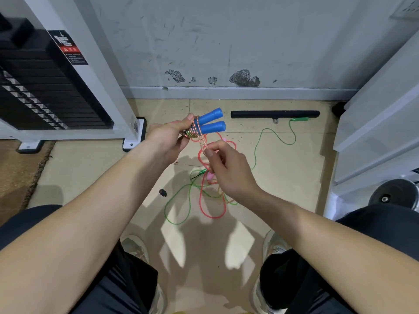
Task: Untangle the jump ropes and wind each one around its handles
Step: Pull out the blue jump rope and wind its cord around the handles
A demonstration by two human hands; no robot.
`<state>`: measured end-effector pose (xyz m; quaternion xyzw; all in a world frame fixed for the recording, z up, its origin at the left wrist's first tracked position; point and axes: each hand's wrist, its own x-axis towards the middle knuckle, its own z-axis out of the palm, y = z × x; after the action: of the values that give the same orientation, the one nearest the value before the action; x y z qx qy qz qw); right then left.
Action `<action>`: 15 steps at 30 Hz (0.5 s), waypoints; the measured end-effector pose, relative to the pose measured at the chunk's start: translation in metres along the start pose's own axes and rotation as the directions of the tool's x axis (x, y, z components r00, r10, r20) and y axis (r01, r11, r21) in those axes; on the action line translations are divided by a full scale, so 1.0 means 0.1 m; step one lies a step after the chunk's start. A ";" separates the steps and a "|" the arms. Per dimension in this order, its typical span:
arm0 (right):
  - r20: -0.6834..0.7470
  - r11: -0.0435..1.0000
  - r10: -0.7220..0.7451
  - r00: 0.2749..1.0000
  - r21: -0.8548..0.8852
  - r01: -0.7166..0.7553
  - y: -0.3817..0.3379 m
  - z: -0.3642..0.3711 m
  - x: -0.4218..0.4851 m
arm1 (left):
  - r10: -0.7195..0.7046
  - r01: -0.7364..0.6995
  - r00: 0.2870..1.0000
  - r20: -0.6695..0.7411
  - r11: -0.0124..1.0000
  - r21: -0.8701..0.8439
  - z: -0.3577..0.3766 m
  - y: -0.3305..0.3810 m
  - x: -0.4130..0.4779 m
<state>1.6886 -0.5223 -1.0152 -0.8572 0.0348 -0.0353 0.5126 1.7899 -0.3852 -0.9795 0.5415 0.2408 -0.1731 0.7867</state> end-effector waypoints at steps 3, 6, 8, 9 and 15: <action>0.085 0.999 0.053 0.995 -0.007 -0.053 0.03 -0.10 0.11 | -0.121 0.115 0.985 0.119 0.992 0.055 0.00 0.05 -0.09; 0.270 0.983 0.173 0.947 0.013 -0.183 0.03 -0.29 0.26 | -0.185 0.166 0.952 0.242 0.981 0.097 0.01 0.07 -0.18; 0.323 0.977 0.210 0.923 -0.049 -0.205 0.03 -0.42 0.34 | -0.177 0.119 0.934 0.312 0.973 0.197 0.00 0.11 -0.22; 0.323 0.976 0.219 0.921 -0.087 -0.202 0.04 -0.49 0.39 | -0.167 0.070 0.923 0.348 0.959 0.273 -0.01 0.14 -0.22; 0.383 0.951 0.259 0.887 0.057 -0.303 0.00 -0.69 0.50 | -0.026 -0.270 0.903 0.429 0.743 0.612 0.00 0.16 -0.25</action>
<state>1.7320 -0.5876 -0.9820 -0.8031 0.0590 0.2001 0.5581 1.7776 -0.3791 -0.9530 0.7492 -0.0433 -0.3034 0.5872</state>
